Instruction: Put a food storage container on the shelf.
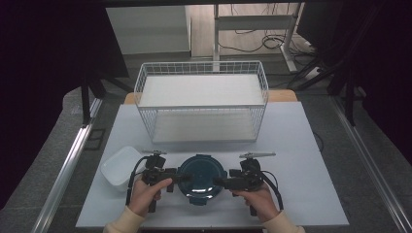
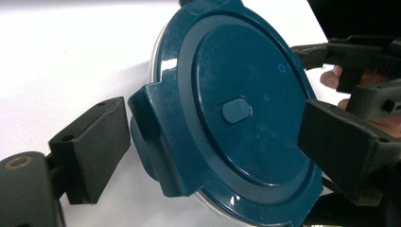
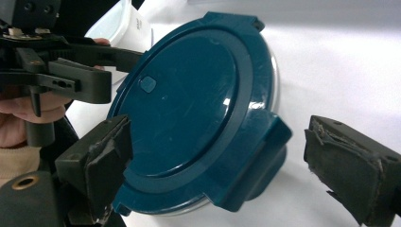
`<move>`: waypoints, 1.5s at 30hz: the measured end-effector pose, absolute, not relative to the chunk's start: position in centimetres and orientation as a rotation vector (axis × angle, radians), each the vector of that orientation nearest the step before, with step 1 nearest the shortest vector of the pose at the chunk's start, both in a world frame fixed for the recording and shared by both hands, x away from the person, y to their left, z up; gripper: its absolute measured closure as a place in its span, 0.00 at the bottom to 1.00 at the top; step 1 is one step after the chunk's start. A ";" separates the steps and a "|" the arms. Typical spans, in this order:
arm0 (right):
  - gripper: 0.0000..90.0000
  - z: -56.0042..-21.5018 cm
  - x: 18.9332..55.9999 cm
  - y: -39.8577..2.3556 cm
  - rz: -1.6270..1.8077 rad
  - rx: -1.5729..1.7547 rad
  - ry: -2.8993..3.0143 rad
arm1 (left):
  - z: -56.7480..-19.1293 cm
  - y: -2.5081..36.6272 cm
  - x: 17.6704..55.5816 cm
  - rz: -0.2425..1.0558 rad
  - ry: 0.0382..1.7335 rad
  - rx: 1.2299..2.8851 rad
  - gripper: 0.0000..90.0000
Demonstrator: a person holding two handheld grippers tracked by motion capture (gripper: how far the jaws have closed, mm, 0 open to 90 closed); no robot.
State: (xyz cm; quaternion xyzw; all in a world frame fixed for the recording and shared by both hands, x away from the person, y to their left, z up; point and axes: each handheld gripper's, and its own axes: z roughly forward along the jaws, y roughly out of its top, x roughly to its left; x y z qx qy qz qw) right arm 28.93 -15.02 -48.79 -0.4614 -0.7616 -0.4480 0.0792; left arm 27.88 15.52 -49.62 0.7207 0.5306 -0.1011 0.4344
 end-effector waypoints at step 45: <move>0.37 -51.0 28.8 -14.9 -1.321 -1.522 -2.019 | -50.6 15.4 27.6 -0.357 1.387 1.708 0.32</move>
